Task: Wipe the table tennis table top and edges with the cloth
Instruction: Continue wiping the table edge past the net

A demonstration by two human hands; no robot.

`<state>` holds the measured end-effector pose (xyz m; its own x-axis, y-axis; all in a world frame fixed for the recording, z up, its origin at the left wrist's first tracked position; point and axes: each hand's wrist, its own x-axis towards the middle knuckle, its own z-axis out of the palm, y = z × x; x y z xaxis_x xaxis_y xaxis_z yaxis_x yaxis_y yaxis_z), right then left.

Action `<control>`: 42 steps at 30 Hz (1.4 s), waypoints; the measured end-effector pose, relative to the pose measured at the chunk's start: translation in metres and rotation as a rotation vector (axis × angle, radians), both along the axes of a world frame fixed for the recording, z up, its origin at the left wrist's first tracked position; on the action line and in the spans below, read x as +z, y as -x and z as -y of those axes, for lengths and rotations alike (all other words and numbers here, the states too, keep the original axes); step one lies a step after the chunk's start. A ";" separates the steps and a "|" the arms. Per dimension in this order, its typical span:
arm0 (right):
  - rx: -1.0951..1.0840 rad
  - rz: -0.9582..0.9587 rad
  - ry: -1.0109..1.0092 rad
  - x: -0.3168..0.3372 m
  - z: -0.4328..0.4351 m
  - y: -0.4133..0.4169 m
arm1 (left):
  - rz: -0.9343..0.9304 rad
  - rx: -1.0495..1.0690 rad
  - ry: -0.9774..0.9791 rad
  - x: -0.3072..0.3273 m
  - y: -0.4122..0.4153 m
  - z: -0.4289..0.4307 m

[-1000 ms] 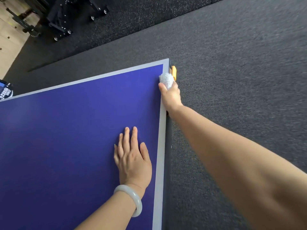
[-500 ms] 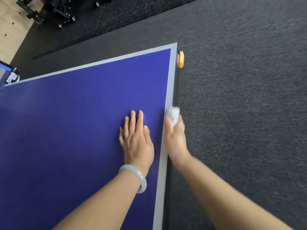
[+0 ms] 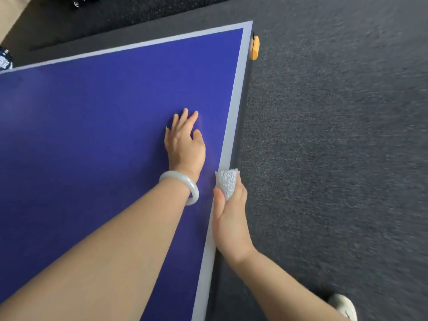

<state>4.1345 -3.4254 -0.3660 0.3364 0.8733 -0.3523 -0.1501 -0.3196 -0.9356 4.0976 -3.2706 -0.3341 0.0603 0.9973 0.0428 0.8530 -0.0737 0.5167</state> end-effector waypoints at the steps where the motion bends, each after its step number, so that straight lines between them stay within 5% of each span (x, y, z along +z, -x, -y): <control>1: 0.009 0.017 -0.008 0.000 -0.002 -0.001 | 0.091 0.011 0.011 0.002 0.002 0.001; 6: 0.020 0.064 -0.027 0.000 -0.001 -0.001 | 0.431 0.045 0.119 0.014 0.025 0.028; 10: 0.010 0.091 -0.013 0.002 -0.004 -0.001 | 0.084 -0.289 0.020 0.010 0.074 0.120; 15: 0.029 0.070 0.051 0.005 -0.001 -0.002 | -0.301 -0.383 -0.047 -0.002 0.139 0.218; 20: -0.072 0.026 0.028 0.011 0.022 0.021 | -0.336 -0.348 -0.041 0.000 0.139 0.223; 26: 0.017 -0.131 -0.123 0.009 0.150 0.084 | -0.318 -0.345 -0.049 0.000 0.139 0.220; 30: 0.106 -0.274 0.023 0.010 0.108 0.043 | -0.314 -0.356 -0.051 -0.001 0.138 0.221; 34: -0.078 -0.595 0.167 0.021 0.042 -0.006 | -0.316 -0.348 -0.040 -0.002 0.135 0.223; 42: -0.070 -0.199 -0.007 0.018 0.170 0.092 | -0.319 -0.354 -0.034 0.001 0.136 0.222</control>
<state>4.0424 -3.5953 -0.3480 0.3207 0.8529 -0.4120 -0.3537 -0.2957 -0.8874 3.9619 -3.4927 -0.3328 0.4116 0.9114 -0.0012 0.8880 -0.4007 0.2255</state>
